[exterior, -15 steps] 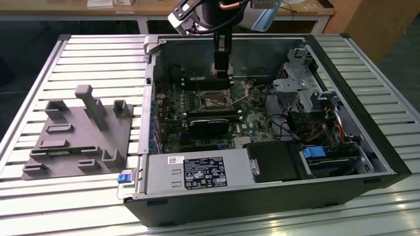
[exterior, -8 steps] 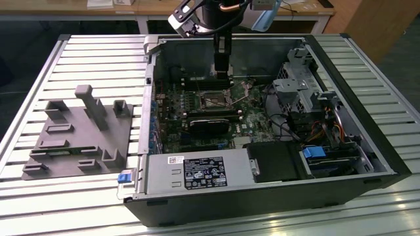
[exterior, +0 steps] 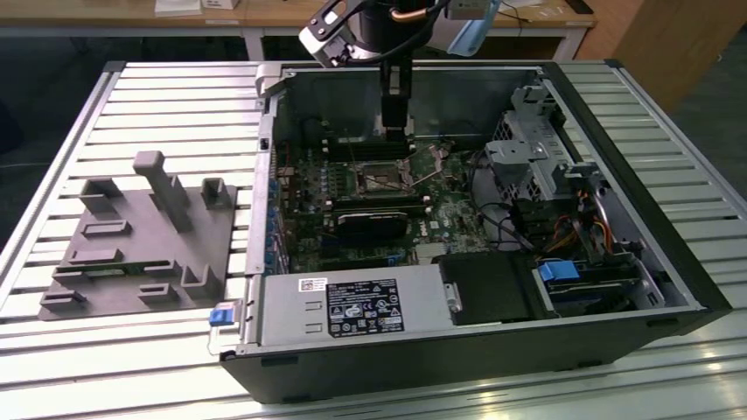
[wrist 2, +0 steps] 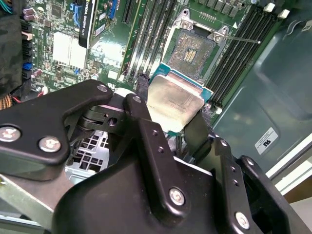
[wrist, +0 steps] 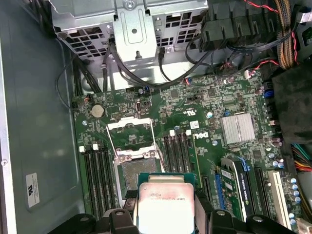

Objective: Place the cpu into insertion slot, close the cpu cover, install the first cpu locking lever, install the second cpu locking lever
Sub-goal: 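Place the cpu into insertion slot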

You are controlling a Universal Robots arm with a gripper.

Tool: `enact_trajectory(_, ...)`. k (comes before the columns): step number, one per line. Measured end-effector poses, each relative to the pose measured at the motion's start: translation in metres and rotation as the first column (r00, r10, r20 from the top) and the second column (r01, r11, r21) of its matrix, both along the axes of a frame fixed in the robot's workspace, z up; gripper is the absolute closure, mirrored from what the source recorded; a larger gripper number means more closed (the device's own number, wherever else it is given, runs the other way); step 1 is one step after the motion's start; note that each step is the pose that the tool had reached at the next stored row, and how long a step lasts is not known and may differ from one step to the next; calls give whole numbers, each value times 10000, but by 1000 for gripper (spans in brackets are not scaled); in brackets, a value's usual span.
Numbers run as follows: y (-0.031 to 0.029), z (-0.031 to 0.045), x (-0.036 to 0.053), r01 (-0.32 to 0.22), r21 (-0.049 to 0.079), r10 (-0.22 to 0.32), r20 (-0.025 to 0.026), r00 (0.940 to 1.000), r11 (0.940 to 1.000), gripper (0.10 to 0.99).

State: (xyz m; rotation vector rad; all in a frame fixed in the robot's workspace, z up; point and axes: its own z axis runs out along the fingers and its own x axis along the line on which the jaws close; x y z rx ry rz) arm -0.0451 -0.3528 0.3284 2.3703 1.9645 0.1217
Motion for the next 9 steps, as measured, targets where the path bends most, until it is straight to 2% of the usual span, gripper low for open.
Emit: enact_trajectory(9,0,-16,0,-23,1,23,0,10000,10000,545)
